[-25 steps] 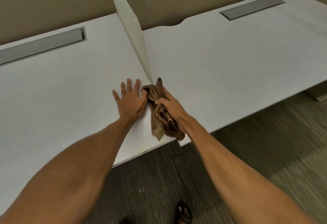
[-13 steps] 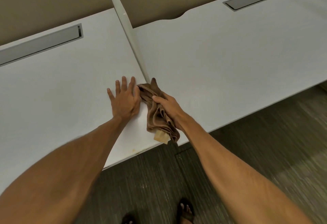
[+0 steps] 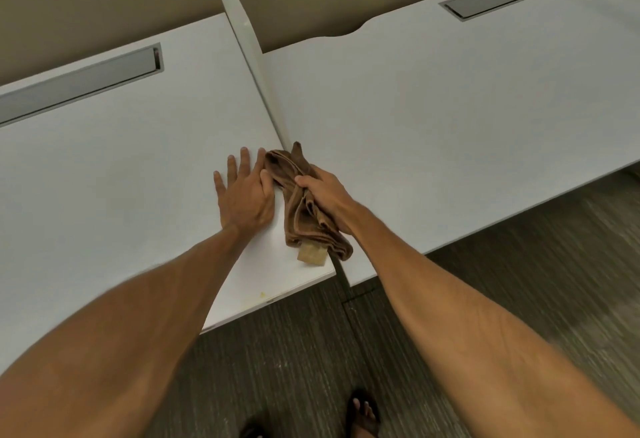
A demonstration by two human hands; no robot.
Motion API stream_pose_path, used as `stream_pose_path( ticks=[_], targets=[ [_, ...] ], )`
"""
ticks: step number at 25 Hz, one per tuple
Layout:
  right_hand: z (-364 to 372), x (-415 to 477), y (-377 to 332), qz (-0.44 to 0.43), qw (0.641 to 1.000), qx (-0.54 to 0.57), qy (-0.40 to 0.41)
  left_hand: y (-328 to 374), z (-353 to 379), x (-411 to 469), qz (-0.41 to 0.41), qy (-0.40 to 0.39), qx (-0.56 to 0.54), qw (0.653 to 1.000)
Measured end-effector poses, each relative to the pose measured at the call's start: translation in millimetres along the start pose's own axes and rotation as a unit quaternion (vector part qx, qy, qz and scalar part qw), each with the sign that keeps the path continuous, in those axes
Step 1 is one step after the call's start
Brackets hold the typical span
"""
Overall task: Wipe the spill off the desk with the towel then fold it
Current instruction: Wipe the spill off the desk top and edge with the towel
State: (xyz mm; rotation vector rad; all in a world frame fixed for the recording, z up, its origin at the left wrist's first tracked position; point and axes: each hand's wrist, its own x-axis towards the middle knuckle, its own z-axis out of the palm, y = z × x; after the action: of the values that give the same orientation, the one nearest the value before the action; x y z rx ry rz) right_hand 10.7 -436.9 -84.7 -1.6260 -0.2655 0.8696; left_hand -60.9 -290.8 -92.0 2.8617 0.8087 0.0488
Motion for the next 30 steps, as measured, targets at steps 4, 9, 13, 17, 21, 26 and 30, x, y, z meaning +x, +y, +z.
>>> stream_pose_path(
  ticks=[4,9,13,17,21,26,30],
  targets=[
    [-10,-33,25,0.005,1.000,-0.007,-0.030,3,-1,0,0.001,-0.007,0.008,1.000],
    [-6,-27,2,-0.006,0.995,-0.099,-0.020,2,0,1,0.008,-0.016,0.014,1.000],
    [-1,-60,25,-0.003,0.998,-0.052,0.018,-2,-1,-1,0.019,-0.020,0.009,1.000],
    [-1,-94,42,0.017,0.998,-0.043,0.035,-7,0,3,0.036,-0.029,0.000,0.999],
    [20,-93,38,0.008,0.989,-0.076,0.124,-20,-3,-3,0.094,-0.040,0.009,0.995],
    [50,-104,53,-0.004,0.966,-0.067,0.249,-44,-9,-24,0.182,-0.040,0.003,0.982],
    [76,-116,69,-0.033,0.943,-0.012,0.332,-62,-12,-37,0.232,-0.051,0.001,0.971]
  ],
)
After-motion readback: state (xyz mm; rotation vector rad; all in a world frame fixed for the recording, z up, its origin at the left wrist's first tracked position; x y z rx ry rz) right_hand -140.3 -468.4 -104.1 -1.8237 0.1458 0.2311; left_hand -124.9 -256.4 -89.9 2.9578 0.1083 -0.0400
